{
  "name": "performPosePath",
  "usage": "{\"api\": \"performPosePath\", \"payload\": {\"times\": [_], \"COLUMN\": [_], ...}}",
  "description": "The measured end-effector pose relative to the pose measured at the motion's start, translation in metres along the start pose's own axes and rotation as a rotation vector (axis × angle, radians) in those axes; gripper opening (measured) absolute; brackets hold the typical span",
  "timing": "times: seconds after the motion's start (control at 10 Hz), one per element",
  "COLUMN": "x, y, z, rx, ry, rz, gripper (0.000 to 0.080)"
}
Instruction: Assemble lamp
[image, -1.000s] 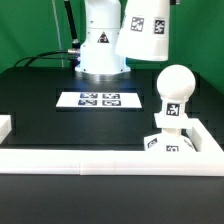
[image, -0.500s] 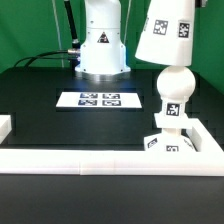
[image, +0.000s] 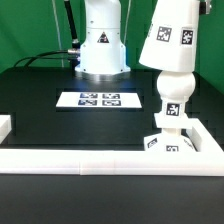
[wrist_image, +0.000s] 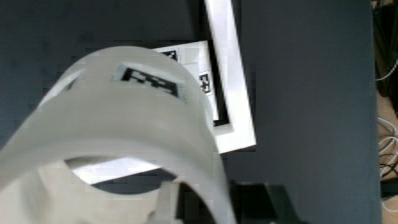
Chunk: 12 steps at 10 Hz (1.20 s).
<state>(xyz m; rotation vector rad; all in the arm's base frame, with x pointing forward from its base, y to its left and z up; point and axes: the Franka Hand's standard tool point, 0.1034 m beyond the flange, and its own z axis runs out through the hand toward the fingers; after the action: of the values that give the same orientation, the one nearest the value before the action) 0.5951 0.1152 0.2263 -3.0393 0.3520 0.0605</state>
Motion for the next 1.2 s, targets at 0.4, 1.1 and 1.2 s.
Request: {"api": "performPosePath", "payload": {"times": [0.4,1.1,1.2], "x": [0.001,0.009,0.009], "y": [-0.013,-0.016,-0.015], "z": [0.016,0.053,0.057], "rx": [0.006,-0.005,-0.007], "ry": [0.024,0.04,0.039], "rz": [-0.007,-0.014,-0.012], "gripper": [0.0045,0.0045,0.0045]}}
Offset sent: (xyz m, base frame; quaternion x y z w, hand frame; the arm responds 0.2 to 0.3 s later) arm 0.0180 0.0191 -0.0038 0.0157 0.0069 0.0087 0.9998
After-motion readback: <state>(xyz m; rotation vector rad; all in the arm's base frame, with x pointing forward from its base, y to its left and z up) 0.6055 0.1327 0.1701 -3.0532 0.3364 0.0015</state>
